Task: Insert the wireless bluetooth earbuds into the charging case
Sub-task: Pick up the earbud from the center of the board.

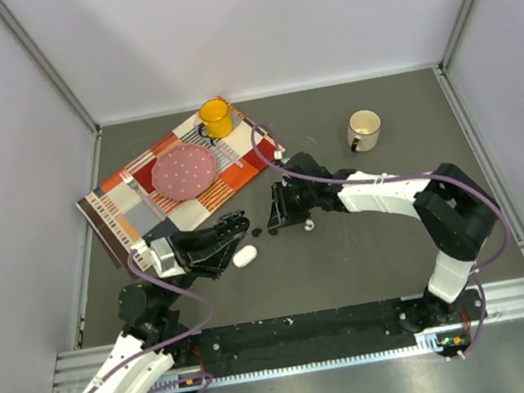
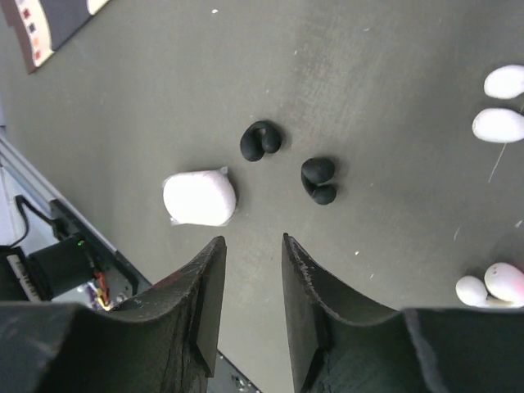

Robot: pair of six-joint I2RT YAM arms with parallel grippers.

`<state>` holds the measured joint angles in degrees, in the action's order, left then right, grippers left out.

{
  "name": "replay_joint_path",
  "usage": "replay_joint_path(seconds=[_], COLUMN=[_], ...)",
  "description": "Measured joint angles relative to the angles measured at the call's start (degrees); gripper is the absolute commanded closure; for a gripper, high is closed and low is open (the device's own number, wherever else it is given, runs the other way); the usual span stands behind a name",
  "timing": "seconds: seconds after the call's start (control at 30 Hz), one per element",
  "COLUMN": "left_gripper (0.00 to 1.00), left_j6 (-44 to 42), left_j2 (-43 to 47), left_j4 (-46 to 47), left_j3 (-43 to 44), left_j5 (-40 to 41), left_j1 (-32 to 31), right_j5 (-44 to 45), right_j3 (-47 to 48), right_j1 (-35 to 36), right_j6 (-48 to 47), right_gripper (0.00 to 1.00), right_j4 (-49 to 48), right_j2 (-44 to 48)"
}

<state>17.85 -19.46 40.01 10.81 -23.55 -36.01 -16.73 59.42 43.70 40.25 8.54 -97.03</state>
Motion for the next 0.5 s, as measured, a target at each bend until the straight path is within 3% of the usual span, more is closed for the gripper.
replay_joint_path(seconds=[0.5], left_gripper=[1.0], left_j6=[-1.53], left_j2=[3.34], left_j4=[-7.52], left_j3=[0.22], left_j5=[1.16], left_j1=[0.0], right_j5=[3.89], right_j3=[5.42], right_j1=[2.47], right_j6=[-3.45], right_gripper=[0.68], right_j4=[0.92], right_j2=[-7.34])
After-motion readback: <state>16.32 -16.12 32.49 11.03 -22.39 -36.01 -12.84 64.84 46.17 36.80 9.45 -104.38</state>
